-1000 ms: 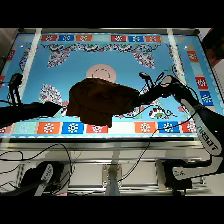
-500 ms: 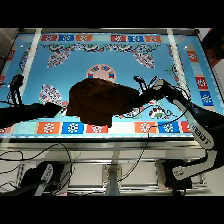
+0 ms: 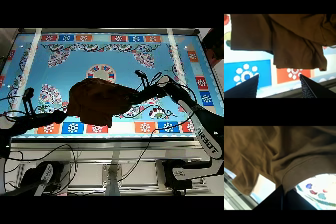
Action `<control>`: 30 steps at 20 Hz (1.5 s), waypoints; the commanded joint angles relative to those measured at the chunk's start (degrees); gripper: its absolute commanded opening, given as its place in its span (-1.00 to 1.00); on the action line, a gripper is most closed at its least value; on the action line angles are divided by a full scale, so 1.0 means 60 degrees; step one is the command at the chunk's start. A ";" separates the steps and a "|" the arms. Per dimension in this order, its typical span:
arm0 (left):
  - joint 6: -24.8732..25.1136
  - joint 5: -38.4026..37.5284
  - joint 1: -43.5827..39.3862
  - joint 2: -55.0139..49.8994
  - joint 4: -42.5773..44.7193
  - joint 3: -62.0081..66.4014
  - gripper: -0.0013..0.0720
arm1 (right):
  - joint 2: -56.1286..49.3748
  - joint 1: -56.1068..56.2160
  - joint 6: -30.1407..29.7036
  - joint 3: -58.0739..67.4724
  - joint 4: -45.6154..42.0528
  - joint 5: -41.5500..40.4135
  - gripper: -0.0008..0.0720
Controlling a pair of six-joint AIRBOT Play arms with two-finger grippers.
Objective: Fold the clothes and pants, and hang the long-sleeved shirts on hangers.
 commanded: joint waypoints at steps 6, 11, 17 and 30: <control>0.0229 0.2790 -0.2368 -0.0845 -0.0772 -0.1428 0.62 | 0.0222 0.0000 -0.0062 0.0004 0.0007 -0.0029 -0.93; 0.0237 0.4062 -0.3085 -0.2936 -0.1341 -0.1417 0.62 | 0.0244 0.0000 -0.0062 0.0004 0.0004 -0.0011 -0.93; 0.1836 0.4579 -0.3246 -0.3960 -0.3370 -0.1406 0.11 | 0.0244 0.0000 -0.0062 0.0004 0.0004 -0.0011 -0.93; 0.3093 0.4437 -0.3064 -0.2863 -0.4452 0.1792 -0.92 | 0.1956 -0.1147 0.0000 0.1213 -0.0342 0.0087 -0.93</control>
